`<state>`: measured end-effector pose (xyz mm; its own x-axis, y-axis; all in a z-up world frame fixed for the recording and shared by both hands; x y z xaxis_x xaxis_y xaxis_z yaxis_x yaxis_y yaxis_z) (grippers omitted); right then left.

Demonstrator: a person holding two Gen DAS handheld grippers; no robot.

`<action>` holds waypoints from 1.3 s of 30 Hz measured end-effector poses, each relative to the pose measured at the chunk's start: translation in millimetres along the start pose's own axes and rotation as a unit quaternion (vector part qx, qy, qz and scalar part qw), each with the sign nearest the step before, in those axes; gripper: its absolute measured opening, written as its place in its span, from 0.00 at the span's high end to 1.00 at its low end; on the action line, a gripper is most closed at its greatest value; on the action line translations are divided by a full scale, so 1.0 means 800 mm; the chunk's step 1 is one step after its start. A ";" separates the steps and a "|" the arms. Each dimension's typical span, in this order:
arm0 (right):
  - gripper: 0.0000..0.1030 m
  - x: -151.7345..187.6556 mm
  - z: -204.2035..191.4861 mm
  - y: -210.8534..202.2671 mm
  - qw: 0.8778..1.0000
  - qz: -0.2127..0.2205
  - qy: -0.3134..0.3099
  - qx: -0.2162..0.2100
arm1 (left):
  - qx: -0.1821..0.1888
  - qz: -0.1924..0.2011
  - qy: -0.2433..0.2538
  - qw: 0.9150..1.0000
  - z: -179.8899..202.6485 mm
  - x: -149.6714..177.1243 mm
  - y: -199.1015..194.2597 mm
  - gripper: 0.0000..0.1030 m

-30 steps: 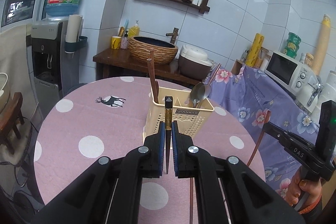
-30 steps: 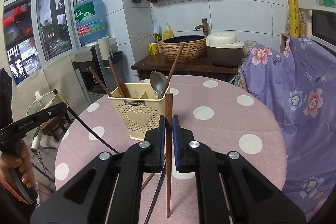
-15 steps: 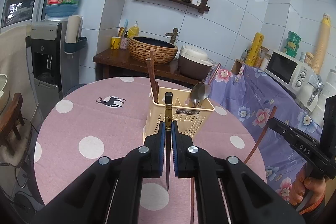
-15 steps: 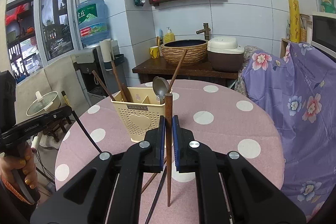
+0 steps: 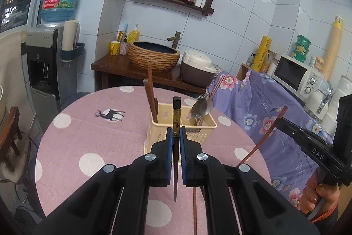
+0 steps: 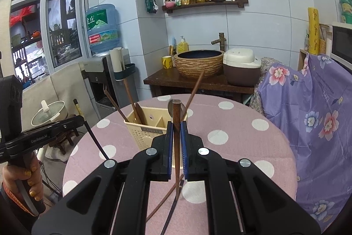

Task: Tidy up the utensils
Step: 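Lift both chopsticks and carry both tools over the beige caddy, then open both tools dropping the chopsticks into the caddy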

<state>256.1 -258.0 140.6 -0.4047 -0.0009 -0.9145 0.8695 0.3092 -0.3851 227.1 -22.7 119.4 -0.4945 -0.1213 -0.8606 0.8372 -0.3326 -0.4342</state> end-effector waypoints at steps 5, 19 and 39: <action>0.92 -0.051 -0.010 0.005 1.000 0.005 -0.002 -0.008 | 0.007 0.016 0.007 1.000 0.012 -0.045 -0.003 0.93; 0.92 -0.180 -0.034 0.034 0.997 0.070 0.000 0.012 | -0.052 0.085 0.017 0.995 0.031 -0.154 0.029 0.93; 0.92 -0.050 -0.019 0.142 0.999 -0.020 0.010 0.032 | -0.060 -0.021 0.017 0.998 0.009 -0.033 0.138 0.93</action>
<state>366.7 -208.1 134.9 -0.4447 0.0076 -0.8956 0.8685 0.2480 -0.4292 330.9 -63.1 96.1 -0.5233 -0.0772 -0.8486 0.8388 -0.2220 -0.4971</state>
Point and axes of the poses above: each gripper's, at about its wrist camera, not at the fingertips, and y roughly the way its jaws point, z to its right, x to its underside, the point moved 2 cm from there along y, roughly the way its jaws point, and after that the axes turned 1 degree about z, right-handed, at the moved point
